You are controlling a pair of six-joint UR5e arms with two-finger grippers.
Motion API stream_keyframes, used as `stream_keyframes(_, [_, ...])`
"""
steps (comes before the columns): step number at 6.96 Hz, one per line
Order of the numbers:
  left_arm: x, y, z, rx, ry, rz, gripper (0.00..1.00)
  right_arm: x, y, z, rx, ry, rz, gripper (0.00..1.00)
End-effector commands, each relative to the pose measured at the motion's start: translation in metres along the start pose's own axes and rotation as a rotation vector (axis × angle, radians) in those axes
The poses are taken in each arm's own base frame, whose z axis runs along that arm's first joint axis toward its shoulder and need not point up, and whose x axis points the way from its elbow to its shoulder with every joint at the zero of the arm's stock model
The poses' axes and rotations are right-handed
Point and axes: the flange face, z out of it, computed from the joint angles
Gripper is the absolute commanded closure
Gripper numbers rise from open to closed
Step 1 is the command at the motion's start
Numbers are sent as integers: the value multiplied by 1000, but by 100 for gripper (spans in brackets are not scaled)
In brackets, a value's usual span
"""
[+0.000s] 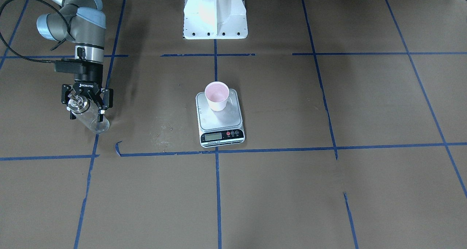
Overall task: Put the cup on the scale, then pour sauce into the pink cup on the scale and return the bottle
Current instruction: 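Lower the sauce bottle to its spot and open the right gripper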
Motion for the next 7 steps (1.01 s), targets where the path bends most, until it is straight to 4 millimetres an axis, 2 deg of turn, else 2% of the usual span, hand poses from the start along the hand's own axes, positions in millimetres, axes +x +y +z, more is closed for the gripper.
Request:
stream_keyframes(1, [0, 2, 0, -1, 0, -1, 0, -4, 0, -4, -68, -22, -12, 0])
stream_keyframes(3, [-1, 5, 2, -5, 2, -2, 0, -13, -20, -25, -257, -50, -1, 0])
stream_keyframes(4, [-1, 5, 2, -5, 2, -2, 0, -19, -30, -36, -314, 10, -82, 0])
stream_keyframes(5, [-1, 5, 2, -5, 2, -2, 0, -19, -54, -54, -409, 26, -145, 0])
stream_keyframes(7, [0, 5, 1, -4, 2, -2, 0, 0, -82, -69, -584, 57, -244, 0])
